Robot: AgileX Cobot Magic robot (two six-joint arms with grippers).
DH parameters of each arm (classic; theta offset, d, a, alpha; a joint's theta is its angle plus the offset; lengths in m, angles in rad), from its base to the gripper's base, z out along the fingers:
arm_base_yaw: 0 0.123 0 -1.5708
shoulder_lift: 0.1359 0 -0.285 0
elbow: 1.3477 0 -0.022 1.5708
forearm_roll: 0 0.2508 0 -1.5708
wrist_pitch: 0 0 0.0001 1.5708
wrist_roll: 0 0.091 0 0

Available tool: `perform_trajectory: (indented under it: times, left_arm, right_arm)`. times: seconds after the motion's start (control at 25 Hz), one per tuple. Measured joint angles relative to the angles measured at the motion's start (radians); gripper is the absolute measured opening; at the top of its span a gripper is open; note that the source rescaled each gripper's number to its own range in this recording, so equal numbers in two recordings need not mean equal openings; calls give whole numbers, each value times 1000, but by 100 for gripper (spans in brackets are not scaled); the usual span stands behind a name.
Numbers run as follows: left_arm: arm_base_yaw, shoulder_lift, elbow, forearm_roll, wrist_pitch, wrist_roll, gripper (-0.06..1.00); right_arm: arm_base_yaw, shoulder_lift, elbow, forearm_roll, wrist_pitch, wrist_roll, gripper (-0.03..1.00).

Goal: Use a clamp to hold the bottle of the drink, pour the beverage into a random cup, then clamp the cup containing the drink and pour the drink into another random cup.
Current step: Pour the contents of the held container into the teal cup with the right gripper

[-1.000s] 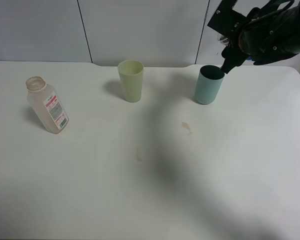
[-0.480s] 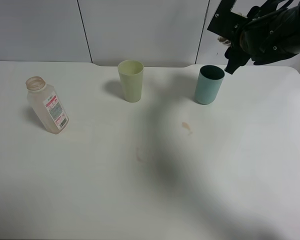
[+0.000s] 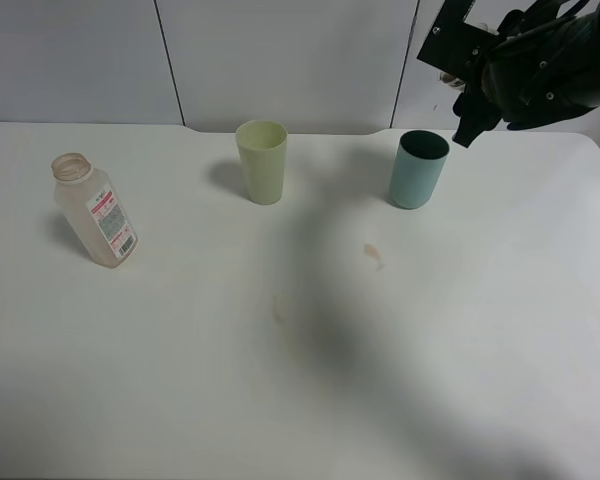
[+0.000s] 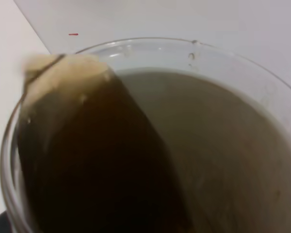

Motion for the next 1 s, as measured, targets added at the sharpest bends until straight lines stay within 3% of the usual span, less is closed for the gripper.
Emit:
perform_trajectory:
  times: [1.0]
  left_arm:
    - [0,0,0,1,0,0,100]
  right_arm:
    - [0,0,0,0,8,-133,0]
